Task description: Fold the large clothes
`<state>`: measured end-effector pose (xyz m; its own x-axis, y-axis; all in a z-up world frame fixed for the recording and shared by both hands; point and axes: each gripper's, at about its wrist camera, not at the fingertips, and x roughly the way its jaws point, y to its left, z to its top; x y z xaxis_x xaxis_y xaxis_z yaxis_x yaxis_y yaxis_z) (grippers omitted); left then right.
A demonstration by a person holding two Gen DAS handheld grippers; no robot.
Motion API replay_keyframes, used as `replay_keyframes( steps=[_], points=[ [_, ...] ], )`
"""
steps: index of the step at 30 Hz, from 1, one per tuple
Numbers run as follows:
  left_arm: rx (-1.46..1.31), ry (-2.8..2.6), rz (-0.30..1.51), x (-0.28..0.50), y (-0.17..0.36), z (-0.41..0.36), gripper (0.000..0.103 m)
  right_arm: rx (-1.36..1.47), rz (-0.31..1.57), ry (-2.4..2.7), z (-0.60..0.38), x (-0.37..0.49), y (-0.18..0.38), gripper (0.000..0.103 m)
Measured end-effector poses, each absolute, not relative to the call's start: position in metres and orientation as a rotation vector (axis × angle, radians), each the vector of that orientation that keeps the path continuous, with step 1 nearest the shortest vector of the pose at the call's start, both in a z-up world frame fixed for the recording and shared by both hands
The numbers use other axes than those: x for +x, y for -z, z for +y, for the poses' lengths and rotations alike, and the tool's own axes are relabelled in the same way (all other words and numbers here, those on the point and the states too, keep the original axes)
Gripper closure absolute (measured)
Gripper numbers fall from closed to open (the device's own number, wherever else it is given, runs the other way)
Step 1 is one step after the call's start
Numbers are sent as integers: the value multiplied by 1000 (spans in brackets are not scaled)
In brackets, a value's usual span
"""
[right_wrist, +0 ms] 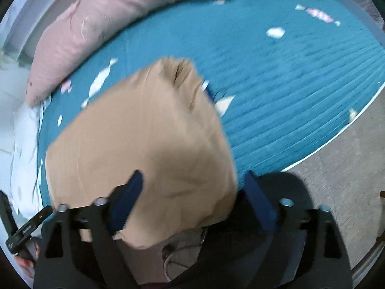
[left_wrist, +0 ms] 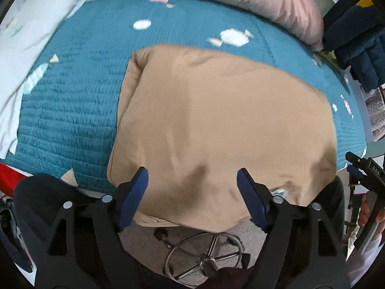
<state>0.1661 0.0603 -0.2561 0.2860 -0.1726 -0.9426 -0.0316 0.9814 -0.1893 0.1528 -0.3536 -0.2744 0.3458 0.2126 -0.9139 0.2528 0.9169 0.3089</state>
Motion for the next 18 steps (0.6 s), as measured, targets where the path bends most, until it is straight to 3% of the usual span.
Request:
replay_keyframes(
  steps=[6,18],
  points=[
    [-175,162,1231,180,231,24,13,433,1193,94,-377,162,265,15],
    [-170,255,1229,222,229,-61,12,376,1209,78,-380,177,267,13]
  ],
)
